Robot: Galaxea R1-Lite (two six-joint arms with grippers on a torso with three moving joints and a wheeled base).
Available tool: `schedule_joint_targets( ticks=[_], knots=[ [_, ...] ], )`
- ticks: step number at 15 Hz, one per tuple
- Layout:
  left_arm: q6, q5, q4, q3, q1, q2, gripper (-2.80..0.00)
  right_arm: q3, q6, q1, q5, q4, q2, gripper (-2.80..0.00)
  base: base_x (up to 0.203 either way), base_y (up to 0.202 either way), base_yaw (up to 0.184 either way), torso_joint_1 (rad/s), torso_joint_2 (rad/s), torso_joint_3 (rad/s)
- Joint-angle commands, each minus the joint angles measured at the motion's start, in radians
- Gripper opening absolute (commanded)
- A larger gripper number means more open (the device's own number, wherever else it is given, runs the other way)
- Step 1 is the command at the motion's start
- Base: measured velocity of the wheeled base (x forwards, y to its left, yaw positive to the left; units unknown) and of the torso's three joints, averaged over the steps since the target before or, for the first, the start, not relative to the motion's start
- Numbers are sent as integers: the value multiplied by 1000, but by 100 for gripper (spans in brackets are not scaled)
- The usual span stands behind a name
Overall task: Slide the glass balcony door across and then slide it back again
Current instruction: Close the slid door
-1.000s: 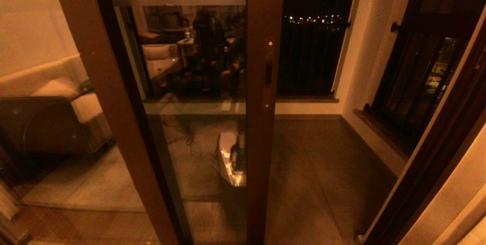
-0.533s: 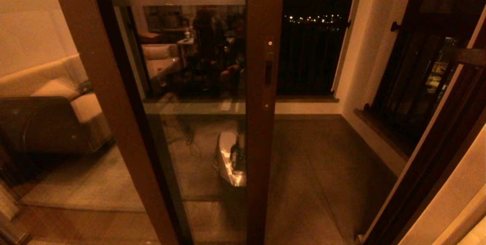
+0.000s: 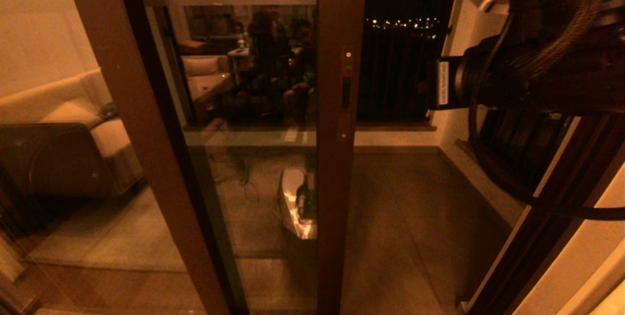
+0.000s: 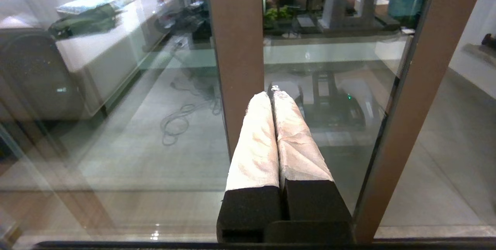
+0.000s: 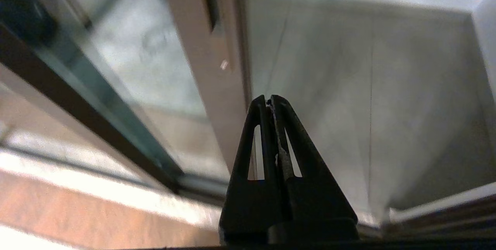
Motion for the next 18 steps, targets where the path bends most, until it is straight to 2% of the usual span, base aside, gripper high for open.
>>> schedule_joint_targets(
  ticks=[1,5,6,10,15,18],
  knots=[
    [0,0,-1,35,0,2,-280,-26,1,42,-30,43,103,-280,0,0,0,0,0,0],
    [0,0,-1,34,0,0,-280,-108,14,76,-57,105,197,-280,0,0,0,0,0,0],
    [0,0,-1,34,0,0,-280,-115,10,75,-59,106,199,0,0,0,0,0,0,0],
    [0,0,-1,35,0,0,-280,-196,11,48,-53,103,252,0,0,0,0,0,0,0],
    [0,0,-1,35,0,0,-280,-350,10,-32,-55,100,380,0,0,0,0,0,0,0],
    [0,0,-1,35,0,0,-280,-372,-5,-62,-53,76,416,0,0,0,0,0,0,0]
  ],
)
